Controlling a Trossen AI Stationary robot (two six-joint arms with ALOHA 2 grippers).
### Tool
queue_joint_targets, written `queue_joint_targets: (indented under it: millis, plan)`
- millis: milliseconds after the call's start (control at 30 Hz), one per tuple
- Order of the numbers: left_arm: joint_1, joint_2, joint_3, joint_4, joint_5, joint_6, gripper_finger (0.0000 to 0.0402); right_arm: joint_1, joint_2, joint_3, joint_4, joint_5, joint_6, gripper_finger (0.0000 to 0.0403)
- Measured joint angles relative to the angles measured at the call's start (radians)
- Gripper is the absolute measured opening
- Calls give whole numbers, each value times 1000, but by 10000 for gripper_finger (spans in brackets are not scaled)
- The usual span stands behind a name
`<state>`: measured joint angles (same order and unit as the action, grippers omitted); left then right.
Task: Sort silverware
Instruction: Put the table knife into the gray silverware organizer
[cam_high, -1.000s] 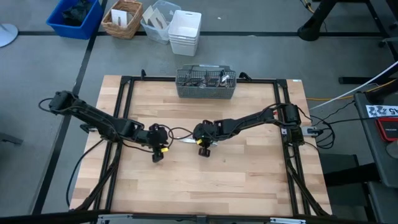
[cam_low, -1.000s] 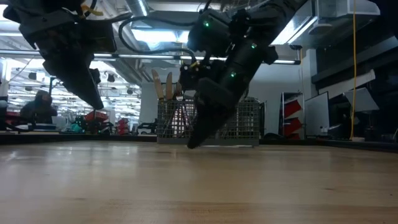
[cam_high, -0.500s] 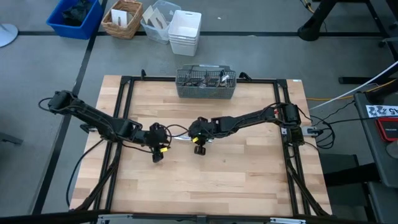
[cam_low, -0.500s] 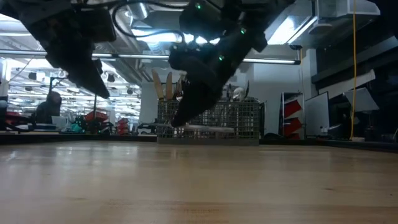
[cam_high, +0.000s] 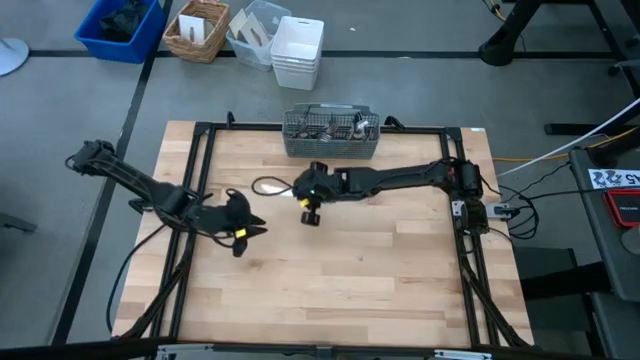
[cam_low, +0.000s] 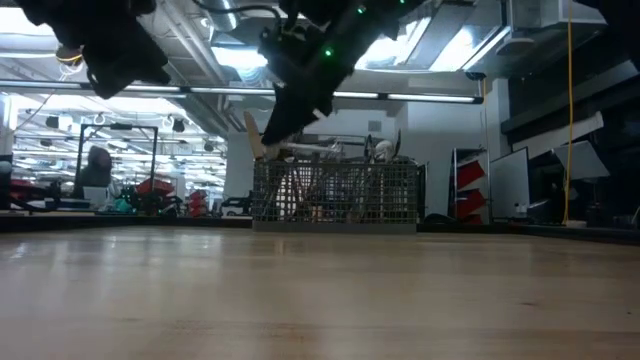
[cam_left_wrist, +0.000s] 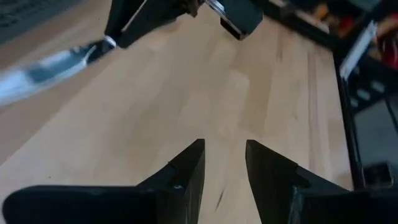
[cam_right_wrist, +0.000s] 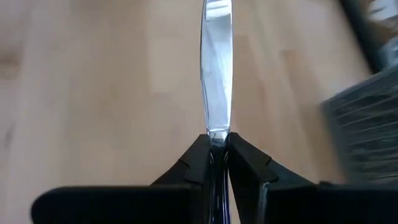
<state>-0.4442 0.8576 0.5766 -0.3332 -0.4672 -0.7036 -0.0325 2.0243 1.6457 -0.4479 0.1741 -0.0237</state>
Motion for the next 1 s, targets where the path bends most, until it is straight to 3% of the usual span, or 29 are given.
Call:
queue_joint_targets:
  millis: [300, 500, 633, 733, 833, 1000]
  plan:
    - [0, -33, 0, 1, -242, -62, 109, -42, -1, 156, -74, 198, -134, 49]
    - [40, -33, 0, 45, -278, 68, 109, -49, -2, 230, -79, 333, -219, 49]
    - [105, -32, 0, 120, -298, 233, 109, -49, -2, 254, -73, 387, -267, 49]
    - [177, -33, 0, 176, -393, 315, 109, -49, -2, 259, -70, 410, -300, 49]
    - [258, -33, 1, 170, -474, 337, 109, -49, -2, 260, -71, 439, -332, 49]
    - [369, -32, 1, 167, -479, 356, 109, -49, -2, 260, -70, 482, -371, 49]
